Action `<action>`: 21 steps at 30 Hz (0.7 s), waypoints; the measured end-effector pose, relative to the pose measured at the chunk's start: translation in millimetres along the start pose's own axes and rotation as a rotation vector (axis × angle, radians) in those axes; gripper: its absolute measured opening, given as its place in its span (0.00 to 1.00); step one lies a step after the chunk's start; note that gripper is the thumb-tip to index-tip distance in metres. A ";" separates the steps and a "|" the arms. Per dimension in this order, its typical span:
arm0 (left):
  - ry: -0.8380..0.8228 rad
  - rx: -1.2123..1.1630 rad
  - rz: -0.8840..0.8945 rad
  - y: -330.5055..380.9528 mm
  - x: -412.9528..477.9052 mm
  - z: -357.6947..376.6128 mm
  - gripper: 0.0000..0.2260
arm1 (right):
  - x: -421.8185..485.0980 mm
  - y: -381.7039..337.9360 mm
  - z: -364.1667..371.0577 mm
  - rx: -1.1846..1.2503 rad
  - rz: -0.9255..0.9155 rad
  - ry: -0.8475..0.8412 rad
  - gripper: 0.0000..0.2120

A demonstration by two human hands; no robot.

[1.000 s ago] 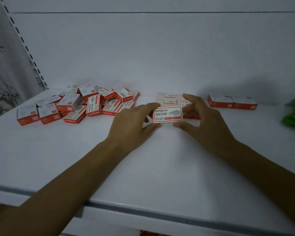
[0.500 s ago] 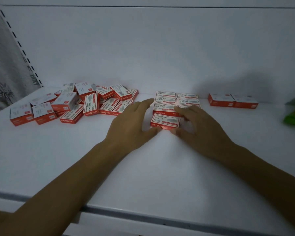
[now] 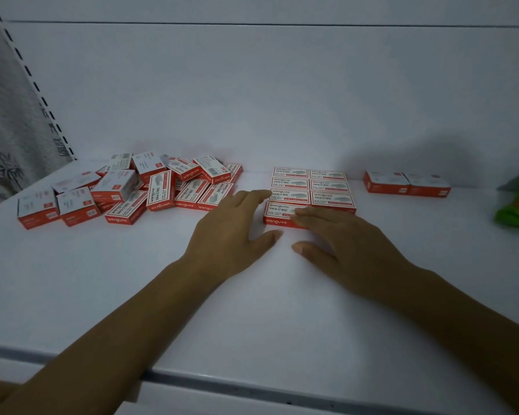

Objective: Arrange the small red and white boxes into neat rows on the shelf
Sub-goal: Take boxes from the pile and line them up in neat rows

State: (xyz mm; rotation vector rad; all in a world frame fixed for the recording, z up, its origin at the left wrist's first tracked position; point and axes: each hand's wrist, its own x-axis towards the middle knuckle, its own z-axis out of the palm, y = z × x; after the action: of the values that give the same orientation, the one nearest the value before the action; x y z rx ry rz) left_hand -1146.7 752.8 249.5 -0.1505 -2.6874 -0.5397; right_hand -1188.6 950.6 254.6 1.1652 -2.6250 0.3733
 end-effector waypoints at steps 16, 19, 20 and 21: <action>-0.068 -0.015 -0.051 0.9 2.7 1.1 0.28 | 0.7 1.0 0.9 0.053 0.008 -0.021 0.29; -0.076 -0.012 -0.036 0.4 2.3 1.1 0.27 | 4.2 -2.0 -2.1 0.068 0.032 -0.002 0.27; -0.074 -0.011 -0.028 0.4 2.3 0.8 0.27 | 6.1 -3.5 -3.4 0.070 0.042 0.003 0.25; -0.071 -0.010 -0.021 0.8 1.9 0.5 0.26 | 7.4 -4.9 -4.6 0.064 0.047 0.002 0.24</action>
State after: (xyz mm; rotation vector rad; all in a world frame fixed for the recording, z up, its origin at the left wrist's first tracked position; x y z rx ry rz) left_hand -1148.5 753.8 250.1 -0.1474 -2.7581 -0.5646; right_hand -1189.2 943.9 261.9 1.1231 -2.6608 0.4712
